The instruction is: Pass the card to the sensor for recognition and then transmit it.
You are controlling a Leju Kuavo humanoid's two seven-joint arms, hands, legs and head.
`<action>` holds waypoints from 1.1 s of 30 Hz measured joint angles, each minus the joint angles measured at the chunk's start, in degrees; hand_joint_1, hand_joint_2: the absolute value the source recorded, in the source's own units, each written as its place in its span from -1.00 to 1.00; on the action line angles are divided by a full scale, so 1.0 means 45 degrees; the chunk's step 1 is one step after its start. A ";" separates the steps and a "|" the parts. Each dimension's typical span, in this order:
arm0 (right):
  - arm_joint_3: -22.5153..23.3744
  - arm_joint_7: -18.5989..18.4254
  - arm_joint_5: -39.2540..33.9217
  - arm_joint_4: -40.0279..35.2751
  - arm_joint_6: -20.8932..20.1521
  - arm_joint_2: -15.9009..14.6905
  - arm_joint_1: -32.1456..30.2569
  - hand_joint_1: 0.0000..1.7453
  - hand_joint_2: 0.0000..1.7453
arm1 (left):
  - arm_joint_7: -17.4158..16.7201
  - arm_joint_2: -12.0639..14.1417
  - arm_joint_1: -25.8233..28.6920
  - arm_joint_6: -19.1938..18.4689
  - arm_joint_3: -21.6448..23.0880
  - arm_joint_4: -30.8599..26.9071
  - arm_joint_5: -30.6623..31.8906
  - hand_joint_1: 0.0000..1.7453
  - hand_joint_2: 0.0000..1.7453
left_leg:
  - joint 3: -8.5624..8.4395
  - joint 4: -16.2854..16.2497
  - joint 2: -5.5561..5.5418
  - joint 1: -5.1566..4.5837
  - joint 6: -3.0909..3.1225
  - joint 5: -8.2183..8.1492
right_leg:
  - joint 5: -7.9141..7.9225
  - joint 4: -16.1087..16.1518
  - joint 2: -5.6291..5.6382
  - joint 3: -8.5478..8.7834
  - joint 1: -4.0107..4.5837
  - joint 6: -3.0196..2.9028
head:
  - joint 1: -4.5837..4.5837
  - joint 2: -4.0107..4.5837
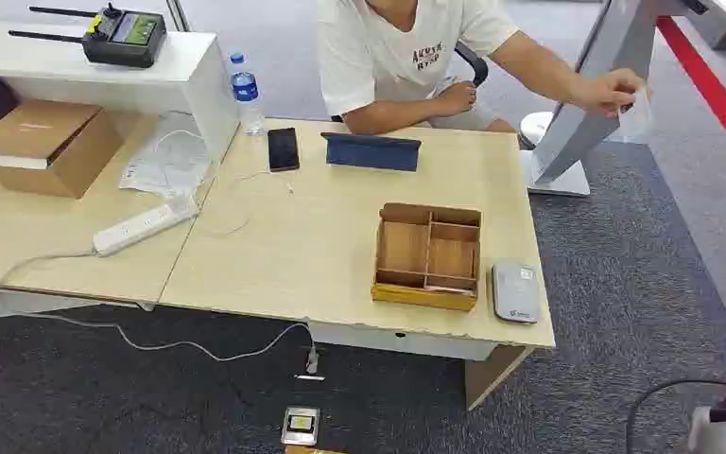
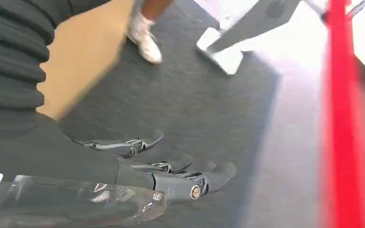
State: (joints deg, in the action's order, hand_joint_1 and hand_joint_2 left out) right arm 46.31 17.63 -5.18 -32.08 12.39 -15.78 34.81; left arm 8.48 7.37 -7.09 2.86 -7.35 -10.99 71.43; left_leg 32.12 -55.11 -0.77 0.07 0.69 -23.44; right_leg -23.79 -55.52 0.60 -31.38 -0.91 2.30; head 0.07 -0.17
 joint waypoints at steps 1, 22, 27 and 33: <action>-0.1120 0.0201 0.0161 -0.0533 0.0225 0.0048 0.0044 -1.00 1.00 | 0.0039 -0.0010 -0.0027 0.0049 0.0010 0.0000 0.0058 -1.00 -1.00 | 0.0004 0.0002 0.0051 0.0000 -0.0005 -0.0004 | 0.0008 -0.0005 0.0041 -0.0013 0.0000 -0.0009 | -0.0005 0.0000; -1.1281 0.1007 0.9222 -0.2645 0.2711 0.0840 0.3276 -1.00 1.00 | 0.1200 0.0063 -0.0007 0.0209 0.0933 0.0000 0.1238 -1.00 -1.00 | 0.0032 0.0000 -0.0019 0.0021 -0.0016 0.0041 | 0.0017 -0.0005 -0.0029 -0.0040 0.0021 -0.0014 | 0.0005 -0.0005; -1.2284 0.0729 1.0877 -0.1847 0.3387 0.0845 0.4067 -1.00 1.00 | 0.1219 0.0141 0.0006 0.0214 0.1118 0.0000 0.1253 -1.00 -1.00 | 0.0038 -0.0001 -0.0022 0.0021 -0.0015 0.0041 | 0.0017 -0.0003 -0.0029 -0.0045 0.0021 -0.0014 | 0.0005 0.0000; -1.2335 0.0719 1.0957 -0.1800 0.3439 0.0850 0.4094 -1.00 1.00 | 0.1219 0.0146 0.0007 0.0214 0.1122 0.0000 0.1253 -1.00 -1.00 | 0.0038 -0.0001 -0.0022 0.0021 -0.0015 0.0041 | 0.0017 -0.0003 -0.0029 -0.0045 0.0021 -0.0014 | 0.0010 0.0000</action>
State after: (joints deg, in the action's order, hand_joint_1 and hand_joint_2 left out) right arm -9.20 20.87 44.12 -40.18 27.86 -11.96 53.23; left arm 13.97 8.02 -7.06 3.82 -2.30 -10.99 77.07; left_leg 32.29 -55.12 -0.86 0.17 0.62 -23.26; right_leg -23.72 -55.53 0.47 -31.58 -0.81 2.24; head 0.11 -0.17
